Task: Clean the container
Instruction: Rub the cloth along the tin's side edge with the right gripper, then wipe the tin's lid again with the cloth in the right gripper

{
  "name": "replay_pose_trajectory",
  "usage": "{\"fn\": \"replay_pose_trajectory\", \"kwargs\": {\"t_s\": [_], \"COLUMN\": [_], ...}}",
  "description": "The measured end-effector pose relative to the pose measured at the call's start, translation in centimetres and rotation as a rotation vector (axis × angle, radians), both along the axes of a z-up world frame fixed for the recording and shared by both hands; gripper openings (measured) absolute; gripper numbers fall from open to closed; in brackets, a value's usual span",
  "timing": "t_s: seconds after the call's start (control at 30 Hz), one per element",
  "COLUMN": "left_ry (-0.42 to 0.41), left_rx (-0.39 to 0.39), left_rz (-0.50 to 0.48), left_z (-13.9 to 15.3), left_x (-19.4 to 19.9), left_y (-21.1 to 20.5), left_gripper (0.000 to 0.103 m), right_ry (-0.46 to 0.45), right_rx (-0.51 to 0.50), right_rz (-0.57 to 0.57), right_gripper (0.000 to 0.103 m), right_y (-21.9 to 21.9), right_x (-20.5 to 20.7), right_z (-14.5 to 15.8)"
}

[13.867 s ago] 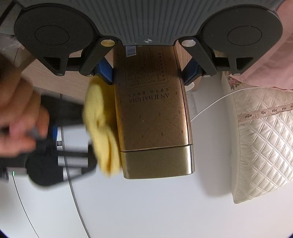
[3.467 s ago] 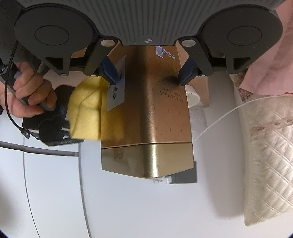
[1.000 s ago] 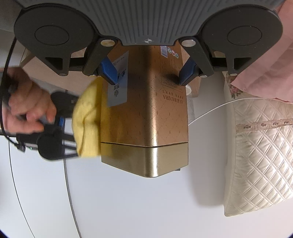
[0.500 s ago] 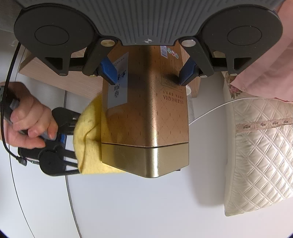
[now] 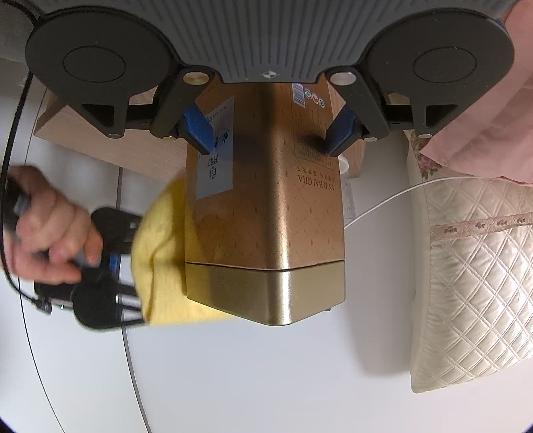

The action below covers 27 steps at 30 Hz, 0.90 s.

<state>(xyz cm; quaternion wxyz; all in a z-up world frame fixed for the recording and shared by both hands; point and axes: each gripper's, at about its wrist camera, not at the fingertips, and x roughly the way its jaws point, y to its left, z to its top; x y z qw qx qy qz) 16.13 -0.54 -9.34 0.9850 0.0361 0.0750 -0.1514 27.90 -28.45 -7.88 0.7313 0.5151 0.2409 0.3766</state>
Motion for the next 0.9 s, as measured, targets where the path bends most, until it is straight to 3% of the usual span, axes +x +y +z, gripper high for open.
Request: {"fn": "replay_pose_trajectory", "kwargs": {"t_s": [0.1, 0.3, 0.5, 0.53, 0.6, 0.7, 0.9], "left_ry": [0.001, 0.012, 0.013, 0.013, 0.007, -0.028, -0.054], "left_rx": [-0.004, -0.001, 0.051, 0.038, 0.021, 0.028, -0.057], "left_rz": [0.001, -0.001, -0.022, -0.03, -0.028, 0.004, -0.055], "left_z": [0.0, -0.1, -0.5, -0.3, 0.0, 0.2, 0.8], "left_x": [0.0, 0.0, -0.2, -0.2, 0.1, 0.1, 1.3], "left_y": [-0.1, -0.1, -0.1, 0.2, 1.0, 1.9, 4.0], "left_gripper": [0.077, 0.077, 0.08, 0.08, 0.093, 0.093, 0.099], "right_ry": [0.001, 0.132, 0.131, 0.12, 0.101, 0.078, -0.047], "right_rx": [0.005, -0.05, -0.131, -0.149, -0.184, -0.243, -0.392], "right_rz": [-0.014, -0.024, -0.074, -0.089, -0.114, -0.153, -0.236], "right_gripper": [0.018, 0.018, 0.018, 0.018, 0.018, 0.018, 0.018], "right_y": [0.0, 0.0, 0.5, 0.5, 0.3, -0.1, -0.3], "right_x": [-0.5, -0.9, -1.4, -1.7, -2.4, -3.5, -7.0], "right_z": [-0.6, -4.6, -4.5, -4.1, -3.3, -1.0, 5.5]}}
